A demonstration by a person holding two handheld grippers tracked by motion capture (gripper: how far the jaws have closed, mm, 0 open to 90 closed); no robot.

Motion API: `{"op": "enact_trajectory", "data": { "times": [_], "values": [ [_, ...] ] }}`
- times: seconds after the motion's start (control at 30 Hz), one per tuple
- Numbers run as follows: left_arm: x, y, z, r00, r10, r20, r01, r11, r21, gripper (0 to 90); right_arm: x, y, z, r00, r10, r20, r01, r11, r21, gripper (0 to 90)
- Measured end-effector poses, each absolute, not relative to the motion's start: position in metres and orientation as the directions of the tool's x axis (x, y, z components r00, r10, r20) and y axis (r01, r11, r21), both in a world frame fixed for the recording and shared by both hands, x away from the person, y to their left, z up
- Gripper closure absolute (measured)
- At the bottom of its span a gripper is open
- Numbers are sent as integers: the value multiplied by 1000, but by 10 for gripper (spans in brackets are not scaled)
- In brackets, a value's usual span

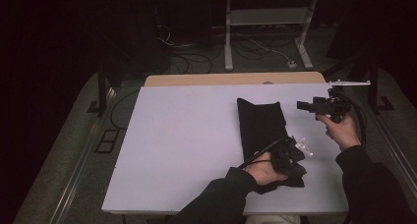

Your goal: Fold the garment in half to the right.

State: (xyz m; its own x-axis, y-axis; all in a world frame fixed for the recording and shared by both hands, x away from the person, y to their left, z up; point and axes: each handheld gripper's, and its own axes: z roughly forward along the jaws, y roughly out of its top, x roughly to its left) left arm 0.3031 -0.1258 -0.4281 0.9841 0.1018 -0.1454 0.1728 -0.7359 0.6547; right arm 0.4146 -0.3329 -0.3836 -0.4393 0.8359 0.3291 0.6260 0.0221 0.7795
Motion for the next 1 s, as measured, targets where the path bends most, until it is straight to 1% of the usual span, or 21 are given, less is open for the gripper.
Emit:
{"op": "enact_trajectory", "data": {
  "times": [0.07,0.1,0.2,0.33,0.37,0.4,0.47,0.5,0.63,0.73,0.8,0.97,1.0],
  "values": [
    [304,-125,-428,984,94,-149,169,-748,642,832,412,-334,-383,-440,835,330,625,21,780,35],
    [305,-124,-428,981,98,-166,183,-746,641,821,411,-334,-383,-441,834,332,624,19,782,30],
    [307,-123,-426,978,96,-183,193,-741,643,755,408,-335,-383,-442,834,331,618,16,786,27],
    [308,-118,-420,980,86,-177,184,-727,662,680,406,-336,-382,-447,833,326,612,19,791,19],
    [308,-117,-418,983,83,-163,172,-727,665,641,405,-336,-381,-445,834,327,611,16,792,19],
    [307,-115,-416,981,99,-165,186,-707,682,591,404,-336,-381,-445,833,327,609,14,793,15],
    [308,-112,-412,983,100,-154,180,-699,692,522,403,-337,-380,-452,830,327,604,15,797,0],
    [308,-111,-410,980,115,-160,195,-686,702,481,402,-337,-380,-452,831,324,602,16,798,0],
    [312,-101,-404,983,109,-150,185,-668,721,363,398,-339,-380,-455,828,327,599,13,801,0],
    [316,-92,-400,978,125,-169,210,-643,737,283,395,-339,-381,-457,827,328,600,14,800,0],
    [319,-85,-397,977,142,-161,215,-632,744,203,393,-340,-382,-456,827,329,600,12,800,0],
    [324,-70,-393,970,169,-174,241,-608,757,0,385,-340,-383,-462,825,325,596,17,803,0],
    [324,-66,-392,968,180,-172,247,-594,766,0,383,-340,-382,-463,825,323,598,22,801,0]
  ]
}}
